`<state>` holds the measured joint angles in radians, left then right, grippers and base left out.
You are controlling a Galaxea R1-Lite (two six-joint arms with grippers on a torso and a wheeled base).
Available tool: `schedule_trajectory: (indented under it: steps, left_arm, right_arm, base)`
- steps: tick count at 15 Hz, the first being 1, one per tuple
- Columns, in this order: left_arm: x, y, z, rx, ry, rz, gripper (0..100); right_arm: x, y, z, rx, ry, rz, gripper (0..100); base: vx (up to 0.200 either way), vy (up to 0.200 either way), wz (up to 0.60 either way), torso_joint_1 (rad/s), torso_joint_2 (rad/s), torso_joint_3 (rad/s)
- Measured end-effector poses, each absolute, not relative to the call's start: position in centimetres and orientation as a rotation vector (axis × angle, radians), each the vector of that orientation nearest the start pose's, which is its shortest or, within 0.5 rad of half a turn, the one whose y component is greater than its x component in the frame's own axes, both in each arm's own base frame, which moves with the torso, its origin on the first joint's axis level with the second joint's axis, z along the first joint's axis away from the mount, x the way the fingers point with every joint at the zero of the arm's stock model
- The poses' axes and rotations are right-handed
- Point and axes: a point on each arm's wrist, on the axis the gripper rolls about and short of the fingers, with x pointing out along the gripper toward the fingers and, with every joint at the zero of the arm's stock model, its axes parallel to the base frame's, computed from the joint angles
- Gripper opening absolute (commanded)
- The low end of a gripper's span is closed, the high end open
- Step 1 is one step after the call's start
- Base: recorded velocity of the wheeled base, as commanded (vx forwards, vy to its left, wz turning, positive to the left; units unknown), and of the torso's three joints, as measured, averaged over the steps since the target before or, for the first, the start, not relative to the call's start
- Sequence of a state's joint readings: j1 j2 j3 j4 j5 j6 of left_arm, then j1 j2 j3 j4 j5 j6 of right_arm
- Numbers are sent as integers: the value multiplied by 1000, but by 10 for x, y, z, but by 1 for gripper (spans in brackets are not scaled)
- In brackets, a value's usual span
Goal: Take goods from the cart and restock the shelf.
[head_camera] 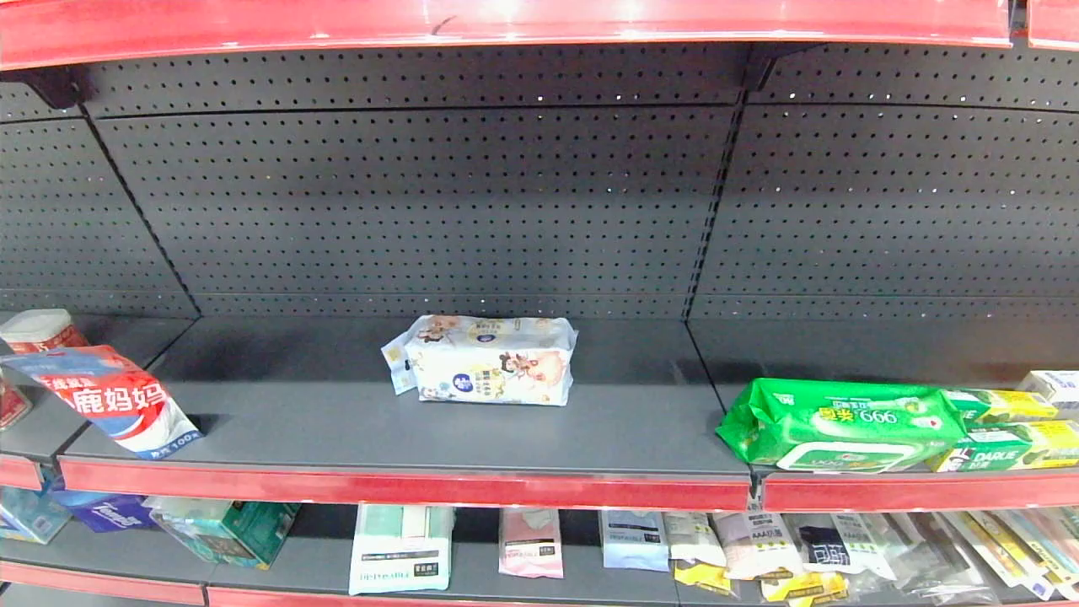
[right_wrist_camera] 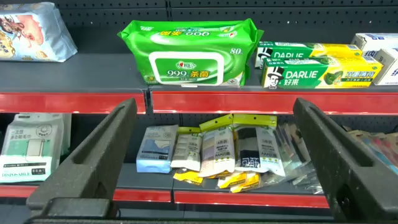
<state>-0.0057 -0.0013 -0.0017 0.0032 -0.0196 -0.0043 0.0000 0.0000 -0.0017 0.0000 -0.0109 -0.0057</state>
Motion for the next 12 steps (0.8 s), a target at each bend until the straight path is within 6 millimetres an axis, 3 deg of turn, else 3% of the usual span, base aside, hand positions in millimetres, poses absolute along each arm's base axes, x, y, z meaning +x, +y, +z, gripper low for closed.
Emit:
schedule_trajectory:
  steps: [3,9,12]
  left_arm:
    - [-23,0,76,-4,0,-26,100]
    - [-23,0,76,-4,0,-26,100]
    - [-23,0,76,-4,0,-26,100]
  right_arm:
    - [-23,0,76,-6,-2,-11,100]
    - [-23,0,76,-6,-2,-11,100]
    - [-23,0,76,-7,-3,-10,100]
  base:
    - [0,0,0,0,0,0]
    - [-200,0,0,4,5,2]
    - [0,0,-600,-1,2,1]
